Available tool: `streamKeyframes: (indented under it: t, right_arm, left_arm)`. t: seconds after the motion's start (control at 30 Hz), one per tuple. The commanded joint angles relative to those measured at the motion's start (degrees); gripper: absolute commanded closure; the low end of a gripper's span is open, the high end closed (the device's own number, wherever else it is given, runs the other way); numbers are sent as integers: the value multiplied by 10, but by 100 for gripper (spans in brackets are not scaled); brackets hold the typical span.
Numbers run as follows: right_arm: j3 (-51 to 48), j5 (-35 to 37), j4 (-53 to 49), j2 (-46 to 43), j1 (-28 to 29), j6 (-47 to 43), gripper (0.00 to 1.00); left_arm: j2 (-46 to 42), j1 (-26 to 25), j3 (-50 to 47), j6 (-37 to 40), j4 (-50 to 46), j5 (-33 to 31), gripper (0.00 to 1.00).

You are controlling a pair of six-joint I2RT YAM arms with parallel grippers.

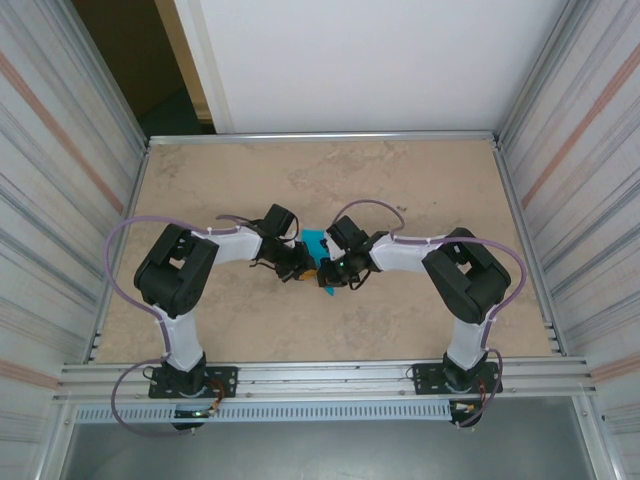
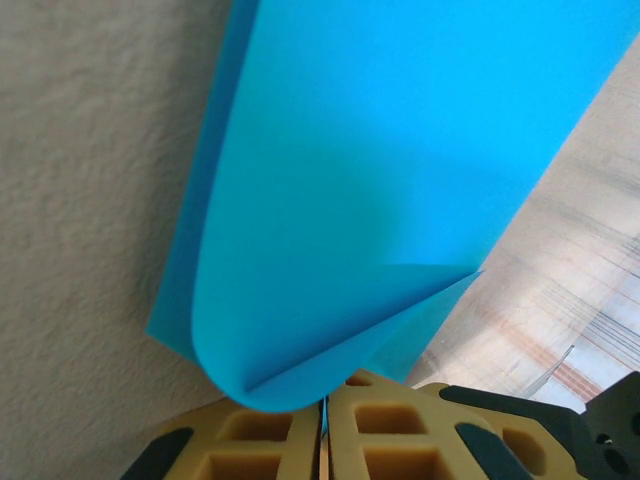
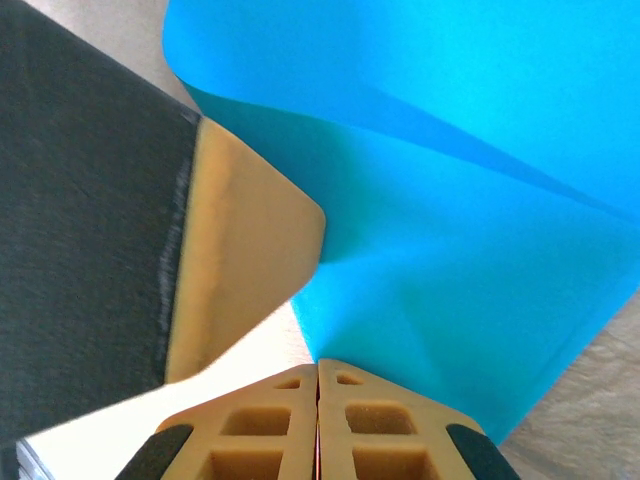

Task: Fold a paper plane with a square sheet of paper (pick it up from the middle)
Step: Third fold the triangle at the center of the table.

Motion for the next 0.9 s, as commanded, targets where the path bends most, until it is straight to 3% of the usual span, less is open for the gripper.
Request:
streamKeyframes:
  t: [0.0, 0.5, 0.7, 0.87]
  right_arm:
    - [-21, -10, -26, -7, -4, -5, 93]
    - [-117, -7, -58, -99, -6, -8, 93]
    - [-109, 10, -54, -181, -13, -4, 93]
    - [-75, 17, -24, -164, -13, 11, 92]
  left_arm:
    - [39, 4, -17, -2, -58, -50, 90]
    - [39, 7, -10, 3, -61, -45, 91]
    - [32, 7, -7, 3, -58, -39, 91]
    - [27, 6, -4, 3, -52, -33, 91]
